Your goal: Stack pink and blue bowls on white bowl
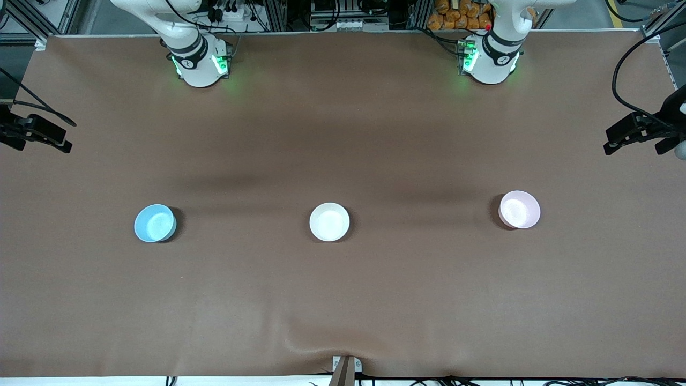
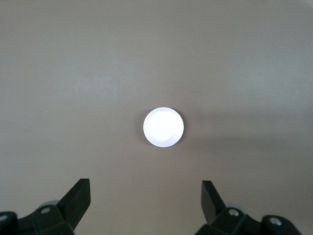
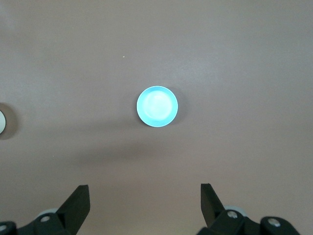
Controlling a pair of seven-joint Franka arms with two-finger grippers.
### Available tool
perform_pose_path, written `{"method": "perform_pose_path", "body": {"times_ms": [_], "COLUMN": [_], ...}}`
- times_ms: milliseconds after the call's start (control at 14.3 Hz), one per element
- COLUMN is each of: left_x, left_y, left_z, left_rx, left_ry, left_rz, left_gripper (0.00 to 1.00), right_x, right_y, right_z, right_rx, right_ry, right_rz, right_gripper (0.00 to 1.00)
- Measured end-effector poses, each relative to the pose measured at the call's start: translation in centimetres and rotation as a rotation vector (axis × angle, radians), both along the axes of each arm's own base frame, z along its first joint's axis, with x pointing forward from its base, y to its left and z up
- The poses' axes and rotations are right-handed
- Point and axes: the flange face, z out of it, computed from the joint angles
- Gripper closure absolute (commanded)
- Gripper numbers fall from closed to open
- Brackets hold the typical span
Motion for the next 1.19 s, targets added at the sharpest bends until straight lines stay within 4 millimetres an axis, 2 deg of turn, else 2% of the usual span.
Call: {"method": "perform_pose_path", "body": {"times_ms": [419,628,977,1186], "left_x": [0.0,0.4,1.4,2.0], "left_y": [0.3,0.3,0.4,1.5], "left_z": [-0.1,-1.2,-5.6,-9.0], "left_rx": [-0.013,-0.012,-0.009,-0.009], "left_ry": [0.006,0.028,0.111,0.173], "left_rz": [0.008,0.009,0.012,0.026], "left_gripper": [0.0,0.0,0.0,0.0], "right_x": [0.0,0.0,0.2,0.9], "right_y": [0.0,0.0,0.0,-0.1], "right_z": [0.0,-0.1,-0.6,-2.1], "right_rx": [0.0,0.0,0.001,0.002], "right_ry": [0.001,0.002,0.012,0.039], "right_rz": [0.0,0.0,0.0,0.0], "right_gripper": [0.0,0.0,0.0,0.0]}}
